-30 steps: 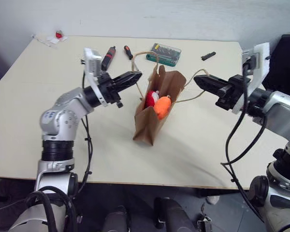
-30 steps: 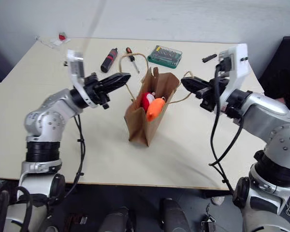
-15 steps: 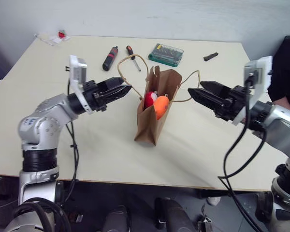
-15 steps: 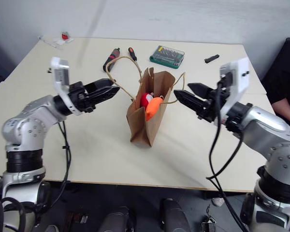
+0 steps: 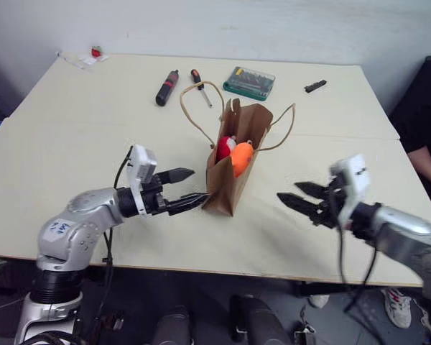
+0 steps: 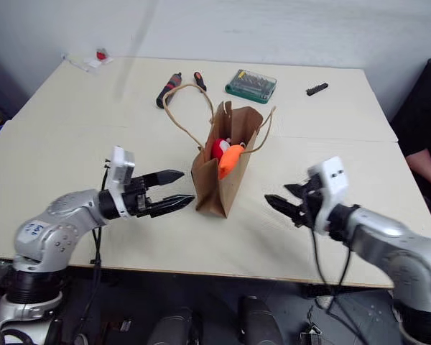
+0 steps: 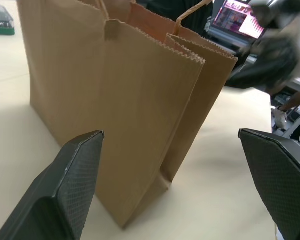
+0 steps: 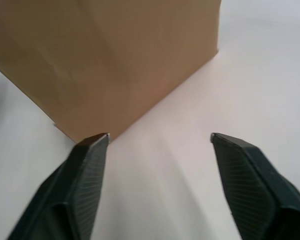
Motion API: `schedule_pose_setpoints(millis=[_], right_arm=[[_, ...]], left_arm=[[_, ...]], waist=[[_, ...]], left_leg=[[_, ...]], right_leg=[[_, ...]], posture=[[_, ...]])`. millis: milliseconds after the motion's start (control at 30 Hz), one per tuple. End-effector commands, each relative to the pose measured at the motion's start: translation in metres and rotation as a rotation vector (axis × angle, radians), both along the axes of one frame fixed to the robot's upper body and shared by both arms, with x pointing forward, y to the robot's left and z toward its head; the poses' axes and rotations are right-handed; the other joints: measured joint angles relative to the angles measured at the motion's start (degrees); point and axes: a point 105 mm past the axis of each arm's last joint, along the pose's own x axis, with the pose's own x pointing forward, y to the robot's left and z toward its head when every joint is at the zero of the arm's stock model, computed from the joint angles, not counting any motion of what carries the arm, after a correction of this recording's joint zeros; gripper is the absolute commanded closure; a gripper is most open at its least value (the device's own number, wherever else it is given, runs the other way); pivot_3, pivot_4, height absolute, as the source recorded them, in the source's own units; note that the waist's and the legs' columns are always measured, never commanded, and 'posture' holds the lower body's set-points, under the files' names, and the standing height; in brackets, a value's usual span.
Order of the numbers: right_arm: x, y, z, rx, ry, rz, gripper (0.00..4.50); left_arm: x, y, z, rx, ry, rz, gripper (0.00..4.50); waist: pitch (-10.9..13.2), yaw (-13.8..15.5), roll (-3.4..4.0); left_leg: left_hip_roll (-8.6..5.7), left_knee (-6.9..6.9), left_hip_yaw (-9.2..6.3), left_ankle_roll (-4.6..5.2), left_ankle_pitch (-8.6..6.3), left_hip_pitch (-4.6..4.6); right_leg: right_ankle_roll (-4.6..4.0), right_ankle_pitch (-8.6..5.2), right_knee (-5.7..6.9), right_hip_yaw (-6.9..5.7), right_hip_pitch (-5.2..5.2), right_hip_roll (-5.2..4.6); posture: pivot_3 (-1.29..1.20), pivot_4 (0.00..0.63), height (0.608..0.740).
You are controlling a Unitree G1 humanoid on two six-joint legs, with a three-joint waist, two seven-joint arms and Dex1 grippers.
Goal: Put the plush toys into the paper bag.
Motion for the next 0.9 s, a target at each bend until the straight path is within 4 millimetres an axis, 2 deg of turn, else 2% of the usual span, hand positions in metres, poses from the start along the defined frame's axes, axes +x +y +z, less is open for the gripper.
schedule_pose_setpoints(millis=[33,200,367,667,800,900], right_arm=[[0.011,0.029,0.011,0.03,-0.126,0.047,2.66],[0.027,0.061,0.012,0.061,-0.165,0.103,4.46],[0.032,0.075,0.007,0.038,-0.171,0.152,4.48],[0.03,0.078,0.004,0.037,-0.179,0.186,4.48],[0.027,0.08,0.006,0.061,-0.188,0.2,4.5],[0.024,0.078,0.007,0.054,-0.204,0.213,4.5]], left_arm=[[-0.002,-0.011,0.002,0.037,-0.077,-0.048,0.0],[0.003,-0.023,-0.005,0.043,-0.092,-0.06,0.0],[0.014,-0.038,-0.006,0.026,-0.121,-0.025,0.0],[0.045,-0.048,0.003,-0.025,-0.172,0.131,0.0],[0.048,-0.052,0.001,-0.006,-0.202,0.128,0.84],[0.052,-0.049,-0.003,-0.004,-0.184,0.116,1.97]], waist=[[0.0,0.0,0.04],[0.0,0.3,0.05],[0.0,0.3,0.05],[0.0,0.3,0.04],[0.0,0.2,0.04],[0.0,0.2,0.04]], left_leg=[[0.0,-0.01,0.01,0.0,0.0,-0.01],[-0.02,0.04,-0.02,0.01,-0.01,-0.04],[-0.06,0.07,-0.03,0.09,-0.04,-0.1],[-0.04,0.08,-0.03,0.1,-0.05,-0.08],[-0.04,0.08,-0.03,0.1,-0.04,-0.08],[-0.03,0.08,-0.02,0.09,-0.04,-0.06]], right_leg=[[0.0,0.0,0.04,0.0,-0.02,0.0],[0.0,0.0,0.05,-0.05,-0.01,-0.03],[0.0,0.0,0.04,-0.1,0.0,-0.09],[0.01,0.01,0.09,-0.12,0.0,-0.07],[0.01,0.01,0.1,-0.13,0.0,-0.07],[0.01,0.01,0.12,-0.14,0.0,-0.07]], posture=[[0.0,0.15,0.74],[0.0,0.15,0.74],[0.0,0.15,0.74],[0.0,0.15,0.74],[0.0,0.15,0.74],[0.0,0.15,0.74]])
